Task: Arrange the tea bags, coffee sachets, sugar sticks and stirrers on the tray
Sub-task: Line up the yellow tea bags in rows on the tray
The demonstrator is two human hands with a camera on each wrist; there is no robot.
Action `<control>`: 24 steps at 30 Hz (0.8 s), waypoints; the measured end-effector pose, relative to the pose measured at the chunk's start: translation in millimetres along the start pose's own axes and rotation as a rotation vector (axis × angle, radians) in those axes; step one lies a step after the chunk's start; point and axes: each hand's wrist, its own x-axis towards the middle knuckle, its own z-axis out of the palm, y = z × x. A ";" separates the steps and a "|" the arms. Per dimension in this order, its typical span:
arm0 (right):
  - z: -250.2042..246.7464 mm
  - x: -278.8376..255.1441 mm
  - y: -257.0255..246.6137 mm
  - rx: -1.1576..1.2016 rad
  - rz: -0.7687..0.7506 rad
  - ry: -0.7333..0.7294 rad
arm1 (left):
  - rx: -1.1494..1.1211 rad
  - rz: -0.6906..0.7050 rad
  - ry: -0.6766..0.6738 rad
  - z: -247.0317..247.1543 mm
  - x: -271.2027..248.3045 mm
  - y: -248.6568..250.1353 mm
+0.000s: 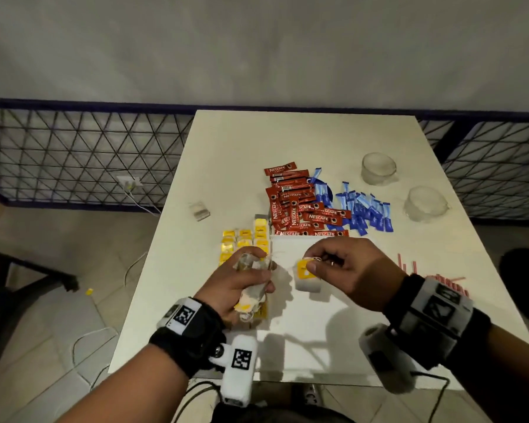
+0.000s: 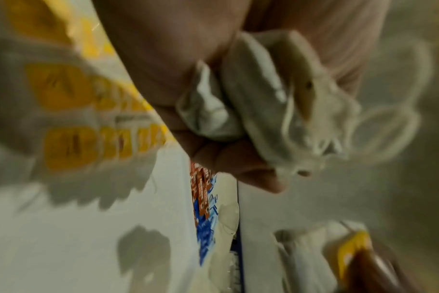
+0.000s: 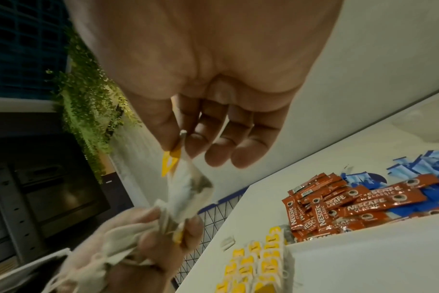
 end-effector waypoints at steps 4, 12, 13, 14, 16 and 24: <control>9.7 14.6 -9.2 -0.010 0.128 -0.052 | 0.482 0.189 -0.071 -10.0 -22.5 25.9; 41.8 43.2 -37.8 0.041 0.027 -0.078 | 0.954 0.272 -0.125 -14.3 -53.9 48.2; 44.9 45.7 -40.4 0.041 0.015 -0.076 | 0.984 0.276 -0.096 -17.9 -55.9 47.7; 48.9 47.4 -42.7 0.039 0.005 -0.077 | 0.997 0.284 -0.066 -22.2 -59.4 46.4; 51.8 49.5 -43.5 0.047 0.006 -0.069 | 1.018 0.304 -0.047 -26.6 -61.2 45.3; 91.8 34.9 -8.6 -0.030 0.213 -0.221 | 0.946 0.060 0.107 -58.1 -78.4 23.7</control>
